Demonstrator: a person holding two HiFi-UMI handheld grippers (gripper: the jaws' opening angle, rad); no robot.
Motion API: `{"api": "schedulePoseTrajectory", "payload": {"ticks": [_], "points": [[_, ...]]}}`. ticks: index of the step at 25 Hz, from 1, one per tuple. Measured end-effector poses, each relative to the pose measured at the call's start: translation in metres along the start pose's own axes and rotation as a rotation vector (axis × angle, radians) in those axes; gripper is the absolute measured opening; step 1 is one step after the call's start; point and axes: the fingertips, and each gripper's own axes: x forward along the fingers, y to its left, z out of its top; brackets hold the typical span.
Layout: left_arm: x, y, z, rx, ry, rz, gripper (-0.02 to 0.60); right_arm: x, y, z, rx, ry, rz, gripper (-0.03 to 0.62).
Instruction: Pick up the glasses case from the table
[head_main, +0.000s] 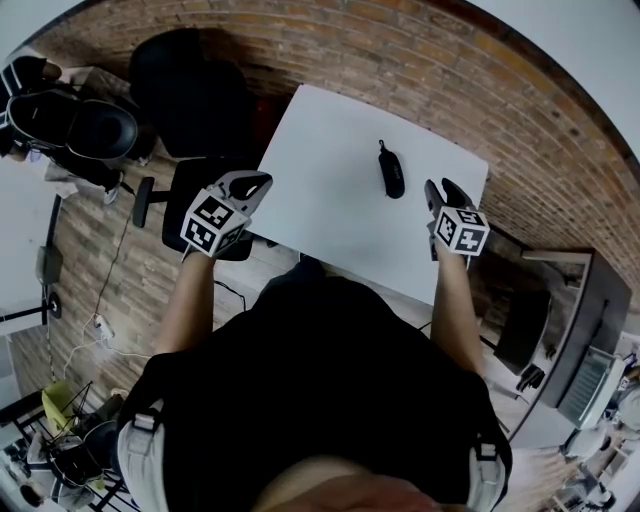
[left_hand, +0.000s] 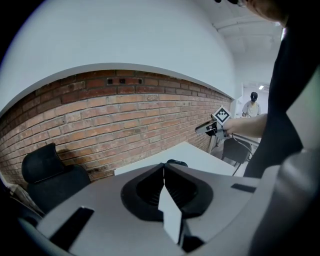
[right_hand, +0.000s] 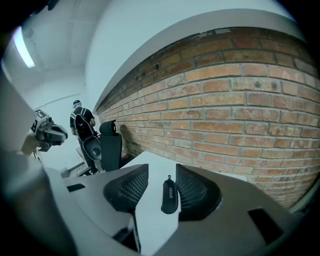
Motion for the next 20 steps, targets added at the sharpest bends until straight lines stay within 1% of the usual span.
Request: {"api": "schedulePoseTrajectory", "payload": {"ticks": [4, 9, 20], "points": [[0.007, 0.008, -0.004, 0.001, 0.014, -0.008, 0.009, 0.013, 0.001, -0.004, 0.008, 0.013, 0.006, 0.172], [0.015, 0.020, -0.001, 0.019, 0.009, 0.005, 0.009, 0.028, -0.001, -0.009, 0.015, 0.034, 0.011, 0.179], [0.032, 0.041, 0.001, 0.010, 0.017, -0.004, 0.009, 0.063, 0.000, -0.028, 0.039, 0.092, 0.025, 0.200]]}}
